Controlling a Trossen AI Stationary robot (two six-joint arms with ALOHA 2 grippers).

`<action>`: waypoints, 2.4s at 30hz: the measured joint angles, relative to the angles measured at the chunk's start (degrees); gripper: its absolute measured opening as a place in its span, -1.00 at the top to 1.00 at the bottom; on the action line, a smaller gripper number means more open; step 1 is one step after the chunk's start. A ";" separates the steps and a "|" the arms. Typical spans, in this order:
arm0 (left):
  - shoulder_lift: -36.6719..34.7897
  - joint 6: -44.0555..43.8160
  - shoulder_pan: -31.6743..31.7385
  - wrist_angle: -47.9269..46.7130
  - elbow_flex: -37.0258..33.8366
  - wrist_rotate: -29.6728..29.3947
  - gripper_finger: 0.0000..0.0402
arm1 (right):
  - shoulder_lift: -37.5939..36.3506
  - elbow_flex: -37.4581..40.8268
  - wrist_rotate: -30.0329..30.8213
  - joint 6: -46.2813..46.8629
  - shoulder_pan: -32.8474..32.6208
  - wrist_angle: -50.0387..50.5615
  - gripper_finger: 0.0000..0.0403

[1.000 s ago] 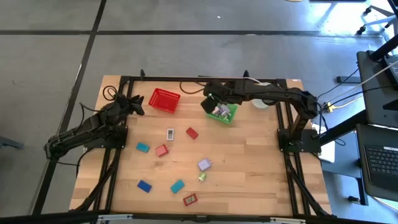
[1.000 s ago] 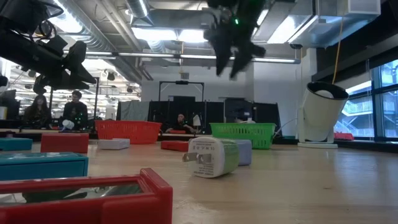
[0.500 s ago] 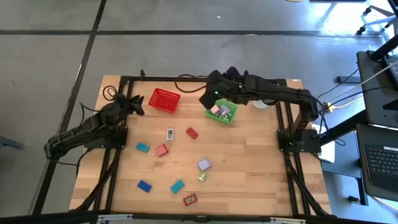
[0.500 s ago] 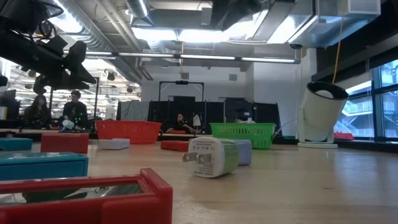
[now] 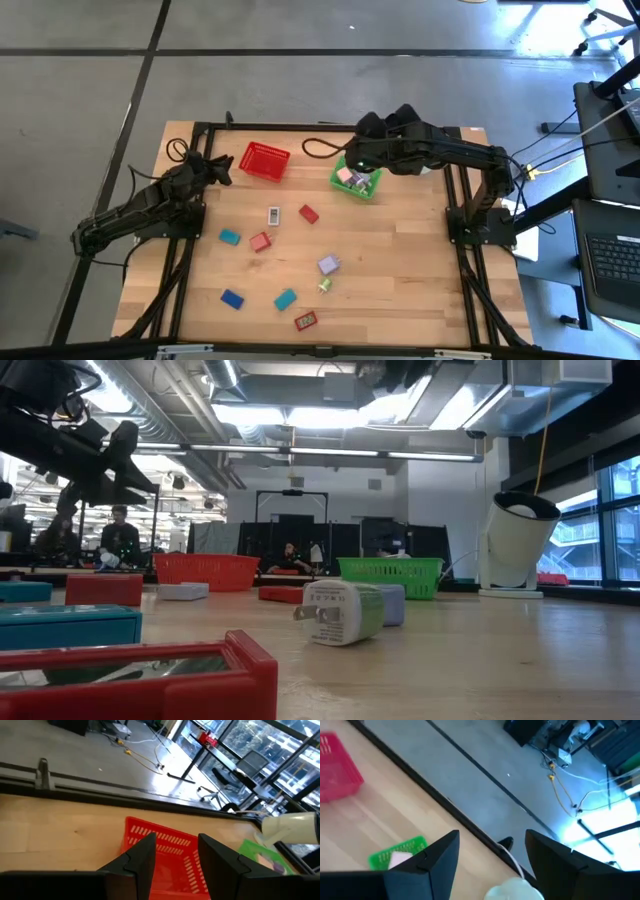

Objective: Pick & Place Office items
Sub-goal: Put the top light blue digital clock into the red bin

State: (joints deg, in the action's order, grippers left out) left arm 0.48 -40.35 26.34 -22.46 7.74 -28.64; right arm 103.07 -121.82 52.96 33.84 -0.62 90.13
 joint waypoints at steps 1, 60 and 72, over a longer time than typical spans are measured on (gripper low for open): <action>0.00 -0.29 0.01 0.12 0.01 0.22 0.30 | 0.00 0.02 0.09 -0.62 -0.02 -0.13 -0.13; 46.67 33.96 -24.61 -14.66 28.53 46.17 0.38 | -0.07 0.11 -4.13 2.99 0.06 -0.11 -0.13; 49.11 25.36 -37.17 -20.05 28.53 44.36 0.07 | -0.07 0.11 -4.02 1.45 0.06 -0.11 -0.13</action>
State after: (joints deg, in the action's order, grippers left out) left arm 49.59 -15.00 -10.82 -42.52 36.27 15.72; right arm 103.00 -121.71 48.94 35.29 -0.56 90.02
